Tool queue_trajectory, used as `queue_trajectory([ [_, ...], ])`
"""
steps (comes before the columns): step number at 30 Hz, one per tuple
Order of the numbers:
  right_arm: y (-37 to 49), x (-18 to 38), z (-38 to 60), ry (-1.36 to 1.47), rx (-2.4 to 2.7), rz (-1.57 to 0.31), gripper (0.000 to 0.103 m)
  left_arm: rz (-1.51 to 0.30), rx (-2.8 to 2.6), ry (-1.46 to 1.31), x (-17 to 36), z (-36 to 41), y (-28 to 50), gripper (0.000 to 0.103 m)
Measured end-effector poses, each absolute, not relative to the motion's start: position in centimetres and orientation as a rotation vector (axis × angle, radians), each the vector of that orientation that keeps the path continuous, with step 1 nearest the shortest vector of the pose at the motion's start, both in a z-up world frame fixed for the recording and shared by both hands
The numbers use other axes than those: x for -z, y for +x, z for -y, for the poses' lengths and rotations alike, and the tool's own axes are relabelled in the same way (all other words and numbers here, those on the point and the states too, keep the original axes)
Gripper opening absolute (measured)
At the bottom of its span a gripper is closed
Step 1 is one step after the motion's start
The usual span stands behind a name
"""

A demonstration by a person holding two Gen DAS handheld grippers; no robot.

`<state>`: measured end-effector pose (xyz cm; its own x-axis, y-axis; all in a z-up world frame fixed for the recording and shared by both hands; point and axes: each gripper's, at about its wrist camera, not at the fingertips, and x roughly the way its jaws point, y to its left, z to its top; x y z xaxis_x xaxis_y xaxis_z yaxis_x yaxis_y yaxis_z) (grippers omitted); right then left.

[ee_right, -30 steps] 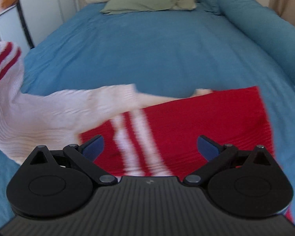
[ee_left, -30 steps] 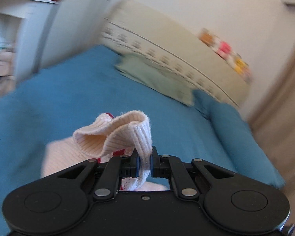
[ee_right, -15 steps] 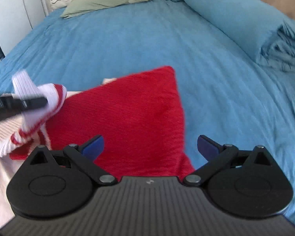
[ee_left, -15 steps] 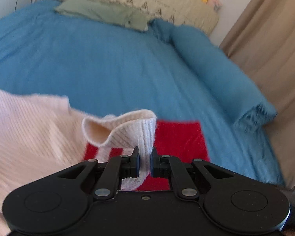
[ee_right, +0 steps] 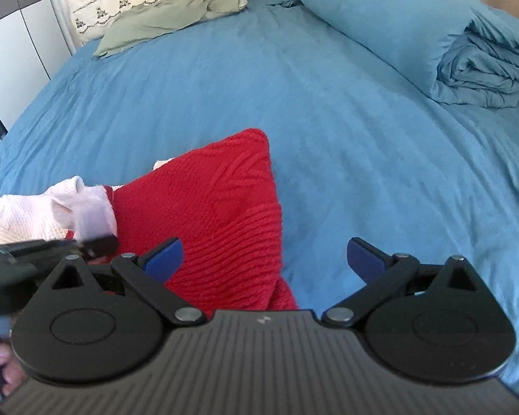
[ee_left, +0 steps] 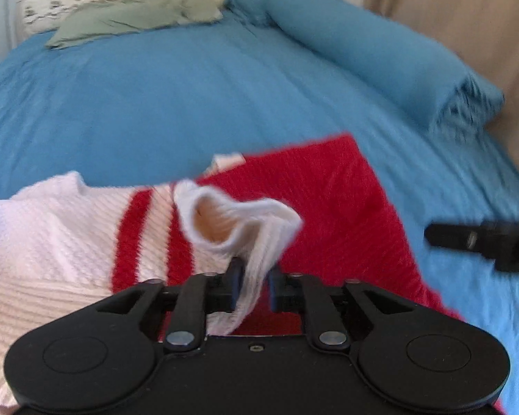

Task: Fold small clothes

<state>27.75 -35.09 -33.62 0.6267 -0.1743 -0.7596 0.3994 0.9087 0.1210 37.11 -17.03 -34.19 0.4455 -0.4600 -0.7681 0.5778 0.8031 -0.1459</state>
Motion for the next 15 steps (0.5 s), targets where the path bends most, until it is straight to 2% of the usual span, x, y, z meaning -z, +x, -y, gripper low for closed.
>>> queue_trajectory([
  [1, 27.8, 33.6, 35.0, 0.292, 0.332, -0.831, 0.103, -0.924, 0.668, 0.161, 34.8, 17.3, 37.1, 0.054],
  [3, 27.8, 33.5, 35.0, 0.297, 0.320, -0.827, 0.103, -0.932, 0.704, 0.161, 35.0, 17.3, 36.5, 0.070],
  [6, 28.1, 33.3, 35.0, 0.310, 0.290, -0.814, 0.103, -0.898, 0.714, 0.123, 33.4, 15.7, 35.3, 0.072],
  [8, 28.4, 33.1, 34.9, 0.331, 0.260, -0.815, 0.103, -0.870, 0.677, 0.085, 31.8, 13.2, 34.5, 0.080],
  [9, 28.6, 33.0, 34.6, 0.339, 0.239, -0.814, 0.103, -0.858, 0.648, 0.078, 31.3, 12.0, 34.4, 0.091],
  [10, 28.9, 32.9, 34.4, 0.348, 0.215, -0.813, 0.103, -0.842, 0.613, 0.073, 30.8, 10.5, 34.3, 0.096],
  [15, 32.2, 33.9, 31.8, 0.377, 0.040, -0.848, 0.103, -0.857, 0.445, 0.082, 30.7, 3.4, 36.5, 0.096],
])
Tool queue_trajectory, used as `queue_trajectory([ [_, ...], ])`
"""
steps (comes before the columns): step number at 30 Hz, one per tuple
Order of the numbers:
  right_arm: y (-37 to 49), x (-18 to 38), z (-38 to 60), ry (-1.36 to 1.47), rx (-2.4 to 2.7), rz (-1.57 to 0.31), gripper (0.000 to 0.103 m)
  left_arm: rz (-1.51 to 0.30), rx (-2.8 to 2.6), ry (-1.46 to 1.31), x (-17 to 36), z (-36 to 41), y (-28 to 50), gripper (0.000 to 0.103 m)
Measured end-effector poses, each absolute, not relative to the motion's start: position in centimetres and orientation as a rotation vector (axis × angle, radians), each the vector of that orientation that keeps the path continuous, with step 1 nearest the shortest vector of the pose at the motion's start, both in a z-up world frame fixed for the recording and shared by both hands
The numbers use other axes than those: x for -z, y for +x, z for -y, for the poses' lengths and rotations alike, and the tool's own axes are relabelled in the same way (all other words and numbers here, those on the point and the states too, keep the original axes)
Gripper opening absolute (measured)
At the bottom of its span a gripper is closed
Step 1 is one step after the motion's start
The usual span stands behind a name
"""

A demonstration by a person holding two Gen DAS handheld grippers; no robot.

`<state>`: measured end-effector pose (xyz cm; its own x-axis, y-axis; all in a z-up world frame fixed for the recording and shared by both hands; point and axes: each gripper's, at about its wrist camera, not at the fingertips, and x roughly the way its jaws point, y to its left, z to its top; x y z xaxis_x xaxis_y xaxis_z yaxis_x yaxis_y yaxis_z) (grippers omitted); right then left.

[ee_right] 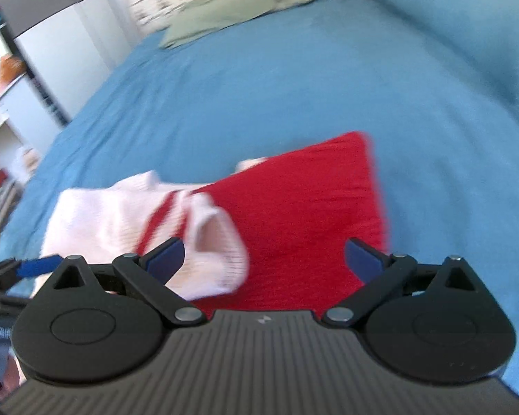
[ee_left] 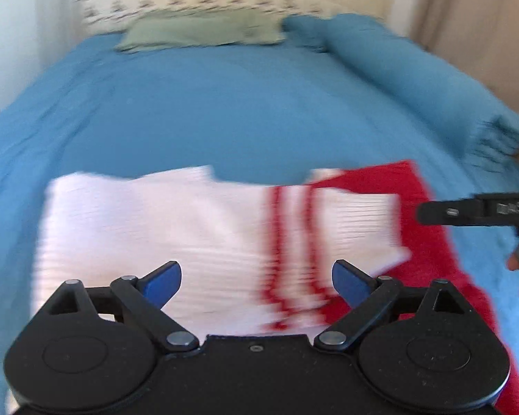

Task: Fold small clothes

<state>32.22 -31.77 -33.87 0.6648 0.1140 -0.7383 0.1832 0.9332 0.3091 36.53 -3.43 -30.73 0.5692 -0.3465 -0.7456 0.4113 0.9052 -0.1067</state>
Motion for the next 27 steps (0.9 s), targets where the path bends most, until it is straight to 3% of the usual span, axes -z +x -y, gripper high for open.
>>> queue_trajectory([
  [6, 35.6, 36.8, 28.7, 0.398, 0.028, -0.844, 0.103, -0.878, 0.331, 0.012, 32.0, -1.8, 40.1, 0.096],
  [8, 36.3, 38.1, 28.6, 0.423, 0.038, -0.867, 0.083, -0.883, 0.325, -0.001, 32.3, -2.1, 40.8, 0.096],
  [10, 36.8, 39.0, 29.0, 0.465, 0.021, -0.905, 0.031, -0.893, 0.333, -0.015, 32.6, -2.1, 41.1, 0.096],
  [13, 36.2, 38.8, 30.4, 0.527, 0.021, -0.876, 0.023, -0.892, 0.361, -0.019, 32.5, -1.8, 41.1, 0.096],
  [21, 35.2, 39.4, 32.9, 0.559, 0.113, -0.857, 0.021, -0.909, 0.374, -0.022, 34.2, -2.0, 41.6, 0.096],
  [27, 35.7, 39.7, 30.8, 0.423, 0.142, -0.899, 0.021, -0.979, 0.371, -0.001, 36.2, -2.2, 42.2, 0.096],
])
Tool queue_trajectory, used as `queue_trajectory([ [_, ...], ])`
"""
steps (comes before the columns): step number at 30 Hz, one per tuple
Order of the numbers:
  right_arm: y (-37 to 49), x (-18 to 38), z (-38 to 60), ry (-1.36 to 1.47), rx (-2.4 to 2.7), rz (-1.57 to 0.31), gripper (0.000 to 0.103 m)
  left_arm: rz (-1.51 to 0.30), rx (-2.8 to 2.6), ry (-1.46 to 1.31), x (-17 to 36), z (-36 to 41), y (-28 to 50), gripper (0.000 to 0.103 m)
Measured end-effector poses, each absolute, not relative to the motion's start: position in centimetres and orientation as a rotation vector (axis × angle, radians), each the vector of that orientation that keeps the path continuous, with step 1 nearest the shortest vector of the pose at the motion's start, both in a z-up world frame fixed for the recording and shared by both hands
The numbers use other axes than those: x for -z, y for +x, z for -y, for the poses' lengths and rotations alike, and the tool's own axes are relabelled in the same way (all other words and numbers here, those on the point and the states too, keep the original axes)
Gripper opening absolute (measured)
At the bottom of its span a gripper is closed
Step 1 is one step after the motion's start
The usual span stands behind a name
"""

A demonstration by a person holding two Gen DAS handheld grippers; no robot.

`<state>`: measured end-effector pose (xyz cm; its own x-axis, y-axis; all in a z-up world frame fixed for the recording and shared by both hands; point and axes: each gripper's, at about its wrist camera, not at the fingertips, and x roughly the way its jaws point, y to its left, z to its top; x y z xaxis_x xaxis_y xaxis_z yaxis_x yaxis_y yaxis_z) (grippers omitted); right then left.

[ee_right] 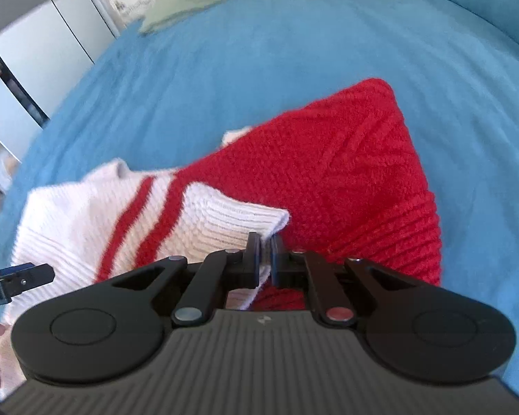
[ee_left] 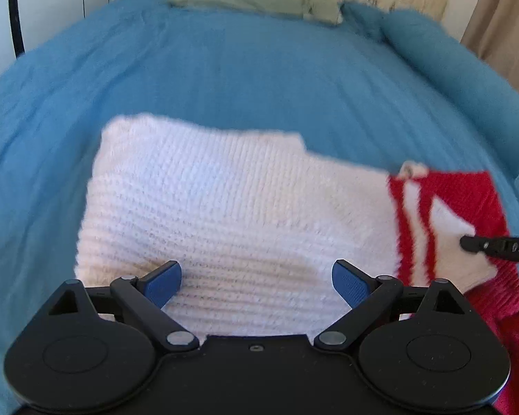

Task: Fold small clothes

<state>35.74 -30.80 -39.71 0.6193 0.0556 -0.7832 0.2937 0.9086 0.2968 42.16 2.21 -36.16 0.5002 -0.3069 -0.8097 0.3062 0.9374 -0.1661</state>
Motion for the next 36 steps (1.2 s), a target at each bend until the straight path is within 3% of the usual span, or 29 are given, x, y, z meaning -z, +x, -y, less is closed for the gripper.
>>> queue_trajectory([
  [4, 36.2, 38.9, 30.2, 0.358, 0.163, -0.930, 0.028, -0.989, 0.372, 0.034, 36.2, -1.9, 42.1, 0.096],
  [5, 36.1, 38.3, 30.1, 0.357, 0.172, -0.927, 0.035, -0.979, 0.377, 0.031, 35.7, -1.9, 41.8, 0.096],
  [6, 35.7, 37.3, 29.9, 0.357, 0.177, -0.903, 0.052, -0.962, 0.385, 0.023, 35.1, -2.0, 41.4, 0.096],
  [7, 35.1, 36.4, 29.5, 0.355, 0.168, -0.853, 0.063, -0.951, 0.392, 0.018, 34.7, -2.0, 41.1, 0.096],
  [10, 33.3, 34.5, 27.9, 0.319, 0.098, -0.777, 0.064, -0.968, 0.399, 0.030, 34.9, -2.3, 40.1, 0.096],
  [18, 32.5, 39.3, 25.8, 0.255, 0.053, -0.875, 0.062, -1.002, 0.413, 0.018, 38.0, -2.9, 39.9, 0.103],
  [23, 32.3, 37.7, 25.6, 0.211, 0.049, -0.885, 0.063, -1.008, 0.384, 0.013, 36.2, -3.2, 39.7, 0.100],
  [30, 27.0, 29.7, 27.1, 0.261, 0.007, -0.772, 0.084, -0.938, 0.222, 0.003, 27.2, -10.5, 32.4, 0.100],
  [34, 22.4, 25.8, 27.7, 0.265, 0.001, -0.795, 0.103, -1.026, 0.157, 0.059, 24.6, -14.4, 26.7, 0.100],
  [36, 19.7, 24.7, 27.6, 0.262, 0.000, -0.840, 0.103, -1.096, 0.147, 0.062, 24.3, -16.0, 24.0, 0.102],
])
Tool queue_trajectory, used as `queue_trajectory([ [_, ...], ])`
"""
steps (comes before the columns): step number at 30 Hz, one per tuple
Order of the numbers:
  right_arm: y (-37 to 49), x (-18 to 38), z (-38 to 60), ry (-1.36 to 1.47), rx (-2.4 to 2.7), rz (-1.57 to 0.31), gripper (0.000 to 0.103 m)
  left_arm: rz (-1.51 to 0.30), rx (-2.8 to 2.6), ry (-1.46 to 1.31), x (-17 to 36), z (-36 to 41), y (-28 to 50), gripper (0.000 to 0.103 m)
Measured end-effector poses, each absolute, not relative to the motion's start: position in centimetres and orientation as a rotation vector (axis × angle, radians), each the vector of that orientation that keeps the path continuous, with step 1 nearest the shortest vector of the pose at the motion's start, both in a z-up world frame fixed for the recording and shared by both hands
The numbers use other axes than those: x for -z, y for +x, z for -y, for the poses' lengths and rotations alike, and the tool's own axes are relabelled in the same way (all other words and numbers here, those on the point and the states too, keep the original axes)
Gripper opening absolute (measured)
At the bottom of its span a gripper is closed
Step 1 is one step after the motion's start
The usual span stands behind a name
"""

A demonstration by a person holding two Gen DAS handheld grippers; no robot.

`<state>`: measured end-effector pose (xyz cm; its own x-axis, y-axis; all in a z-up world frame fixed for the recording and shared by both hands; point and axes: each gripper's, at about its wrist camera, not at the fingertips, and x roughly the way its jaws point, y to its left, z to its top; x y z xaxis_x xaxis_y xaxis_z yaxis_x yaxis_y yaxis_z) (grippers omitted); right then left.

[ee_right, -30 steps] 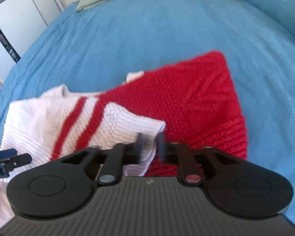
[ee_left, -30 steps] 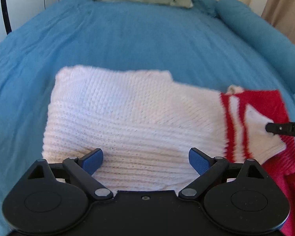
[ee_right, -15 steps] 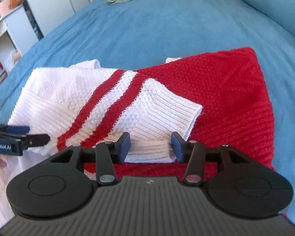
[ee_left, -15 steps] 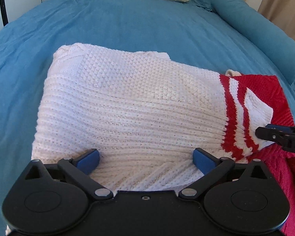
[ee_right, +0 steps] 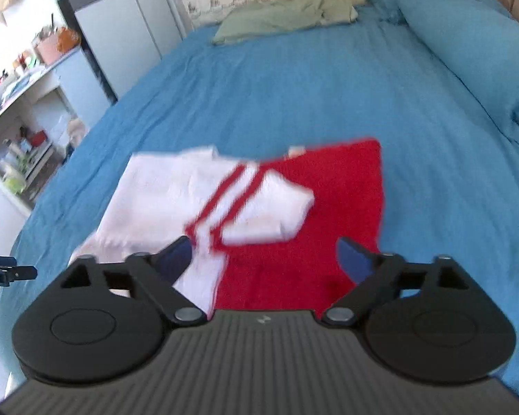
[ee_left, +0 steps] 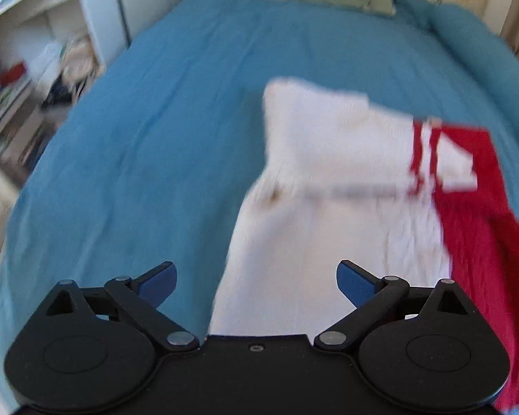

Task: Fold small clothes
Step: 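Move both grippers to the ribbed hem and grasp it, then lift the hem with both grippers and fold it toward the collar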

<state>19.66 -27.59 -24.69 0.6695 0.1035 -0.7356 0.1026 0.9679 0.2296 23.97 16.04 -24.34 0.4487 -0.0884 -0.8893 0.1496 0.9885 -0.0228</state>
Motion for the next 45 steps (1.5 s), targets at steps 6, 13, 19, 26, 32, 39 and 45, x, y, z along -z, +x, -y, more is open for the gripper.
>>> queue_trajectory([
  [6, 11.4, 25.9, 26.2, 0.242, 0.064, -0.990, 0.103, -1.276, 0.197, 0.091, 28.0, -18.7, 17.5, 0.103],
  [13, 3.7, 30.7, 24.5, 0.276, 0.196, -1.085, 0.103, -1.362, 0.238, -0.047, 33.1, -21.7, 12.2, 0.102],
  [19, 0.1, 32.7, 23.7, 0.296, 0.300, -1.117, 0.103, -1.384, 0.243, -0.204, 34.3, -22.7, 11.1, 0.086],
  [26, -1.3, 33.9, 24.1, 0.295, 0.323, -1.143, 0.103, -1.382, 0.244, -0.130, 35.1, -21.0, 11.2, 0.061],
  [32, -2.4, 35.5, 25.4, 0.375, 0.332, -1.163, 0.103, -1.397, 0.177, -0.201, 35.6, -22.5, 11.5, 0.036],
  [39, -2.3, 38.2, 27.2, 0.501, 0.353, -1.226, 0.089, -1.435, 0.196, -0.160, 35.9, -21.2, 12.3, 0.012],
  [45, -1.8, 39.8, 27.9, 0.529, 0.339, -1.233, 0.042, -1.423, 0.183, -0.174, 35.6, -21.3, 12.1, 0.011],
])
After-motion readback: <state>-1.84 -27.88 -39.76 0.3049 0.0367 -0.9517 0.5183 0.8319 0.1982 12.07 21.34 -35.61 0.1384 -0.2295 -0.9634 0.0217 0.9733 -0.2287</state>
